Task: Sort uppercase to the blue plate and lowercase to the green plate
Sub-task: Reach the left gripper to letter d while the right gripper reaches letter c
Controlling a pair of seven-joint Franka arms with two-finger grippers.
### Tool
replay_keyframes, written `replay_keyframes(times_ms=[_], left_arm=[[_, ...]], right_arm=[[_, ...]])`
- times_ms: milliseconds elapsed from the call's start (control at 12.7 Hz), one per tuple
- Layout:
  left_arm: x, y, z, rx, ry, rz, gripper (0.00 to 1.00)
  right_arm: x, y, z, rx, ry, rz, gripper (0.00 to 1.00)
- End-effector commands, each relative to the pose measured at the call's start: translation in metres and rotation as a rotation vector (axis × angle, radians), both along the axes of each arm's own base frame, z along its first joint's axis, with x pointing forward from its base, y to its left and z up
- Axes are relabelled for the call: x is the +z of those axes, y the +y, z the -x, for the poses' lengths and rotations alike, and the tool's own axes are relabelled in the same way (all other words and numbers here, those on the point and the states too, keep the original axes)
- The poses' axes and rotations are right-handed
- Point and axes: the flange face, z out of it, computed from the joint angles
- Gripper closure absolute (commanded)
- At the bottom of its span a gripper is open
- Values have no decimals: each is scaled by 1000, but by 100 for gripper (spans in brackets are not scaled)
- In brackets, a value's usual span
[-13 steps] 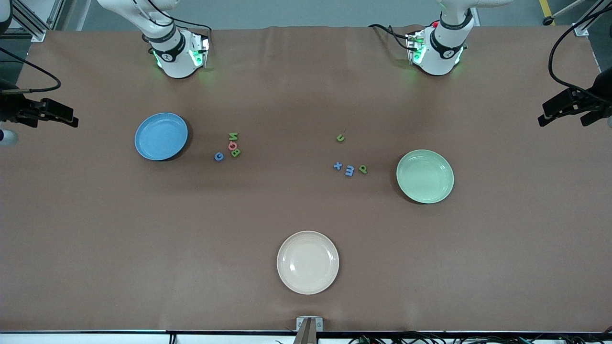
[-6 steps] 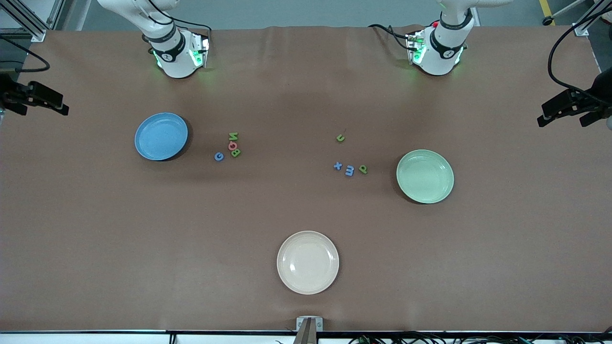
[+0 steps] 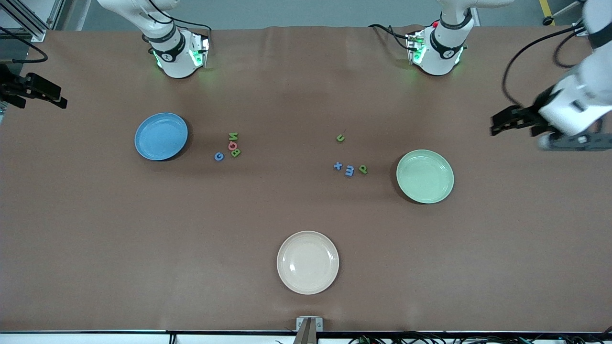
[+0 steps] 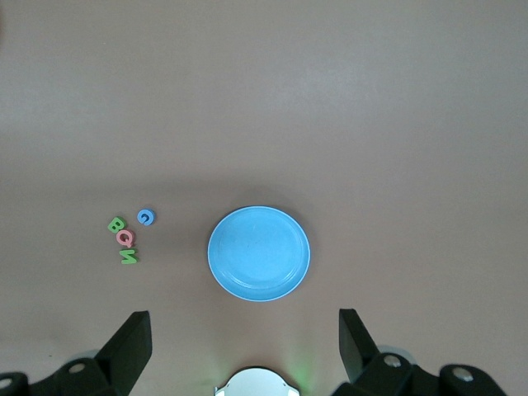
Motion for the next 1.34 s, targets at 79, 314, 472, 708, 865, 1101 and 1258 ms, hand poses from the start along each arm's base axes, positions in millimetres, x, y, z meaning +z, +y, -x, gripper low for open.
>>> replay_keyframes(times_ms=[79,314,472,708,865,1101,1258], left_arm=[[-71,-86,-18,42,47,2,0],[-118,-155,-16,70,33,-2,0],[-162,-175,-14,96,50,-5,0],[-226,-211,-1,59,52,-23,0],[-256,-220,14,70,49,-27,0],[-290,-221,27,78,-10,9,0],[-313,-219,32,78,-6,9,0]], right_arm=[[5,1,10,13,-26,0,0],[1,-1,23,11,-69,-1,0],[0,-1,25,9,-71,-1,0],[0,-4,25,-3,-70,-25,0],[0,-5,26,-5,-66,-26,0],[0,-5,26,2,-66,-17,0],[-1,-5,26,2,-59,-16,0]])
